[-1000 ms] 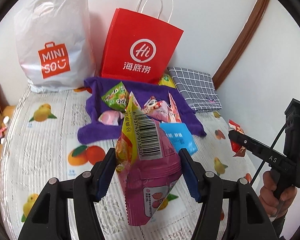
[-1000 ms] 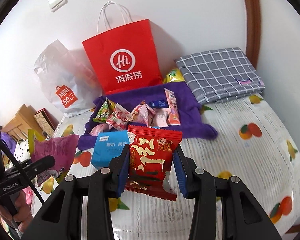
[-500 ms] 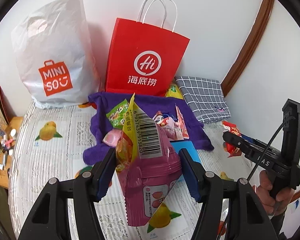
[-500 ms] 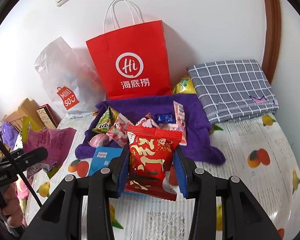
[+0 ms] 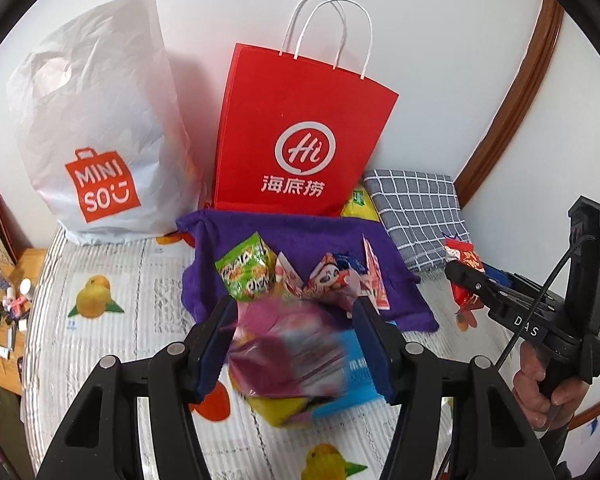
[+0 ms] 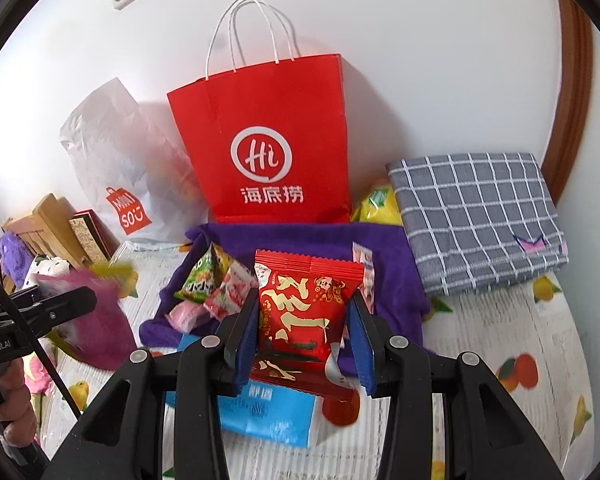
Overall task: Organize snacks
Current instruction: 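Carry the pink bag with the left tool while the right tool carries the red packet to the towel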
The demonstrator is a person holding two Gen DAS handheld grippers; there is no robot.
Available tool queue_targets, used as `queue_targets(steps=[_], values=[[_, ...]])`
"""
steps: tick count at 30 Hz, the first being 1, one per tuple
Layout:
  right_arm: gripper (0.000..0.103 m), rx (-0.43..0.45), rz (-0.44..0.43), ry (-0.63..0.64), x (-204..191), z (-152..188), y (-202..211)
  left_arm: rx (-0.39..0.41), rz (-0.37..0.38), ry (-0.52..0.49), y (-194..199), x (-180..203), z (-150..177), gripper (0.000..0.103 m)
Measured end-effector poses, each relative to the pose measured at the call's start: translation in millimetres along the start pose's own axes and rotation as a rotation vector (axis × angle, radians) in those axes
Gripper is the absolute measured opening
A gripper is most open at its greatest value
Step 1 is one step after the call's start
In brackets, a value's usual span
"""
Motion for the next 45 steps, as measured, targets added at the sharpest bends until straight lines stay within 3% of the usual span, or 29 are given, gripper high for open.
queue_targets(steps=[3, 5, 9, 14, 17, 25, 38, 42, 45], values=[[0.041, 0.005, -0.001, -0.002, 3.3, -7.9, -9.0, 0.01, 0.007, -0.008, -6.6, 0.9, -7.2, 0.05], [0.041, 0.005, -0.003, -0.005, 6.0, -9.7, -15.3, -0.024, 0.038, -0.012, -16.9, 2.2, -8.8, 0.036], [0.041, -0.018, -0.02, -0.031, 13.2, -5.4, -27.7, -0.043, 0.013, -0.028, -28.0, -0.7, -1.6, 0.036], [0.041, -0.044, -0.016, -0.034, 16.0, 2.2, -34.8, -0.062, 0.029, 0.055, -31.6, -28.4, 7.3, 0.059], [0.041, -0.039, -0.025, -0.032, 15.1, 4.8, -33.2, -0.072, -0.002, 0.074, -33.7, -41.4, 19.7, 0.069], [0.041, -0.06, -0.011, -0.041, 19.9, 12.5, -38.2, -0.16, -0.002, 0.085, -57.4, -50.6, 66.9, 0.077], [0.041, -0.087, 0.011, -0.053, 27.5, 22.1, -45.2, -0.153, -0.194, 0.007, -85.8, -47.6, 87.6, 0.078], [0.041, -0.09, 0.012, -0.048, 26.8, 23.2, -46.1, -0.16, -0.173, 0.064, -92.9, -58.3, 86.9, 0.081], [0.041, -0.091, 0.01, -0.047, 26.8, 23.3, -45.7, -0.161, -0.143, 0.073, -93.7, -58.4, 85.0, 0.067]])
Point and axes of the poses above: each gripper's, at about its wrist camera, not at the fingertips, and y roughly against the way its jaws point, x to its right, z to its underside, the point moved 1 cm from there along -y, roughly the way its jaws point, and after that the axes turned 12 degrees about -z, right-handed, at the moved point
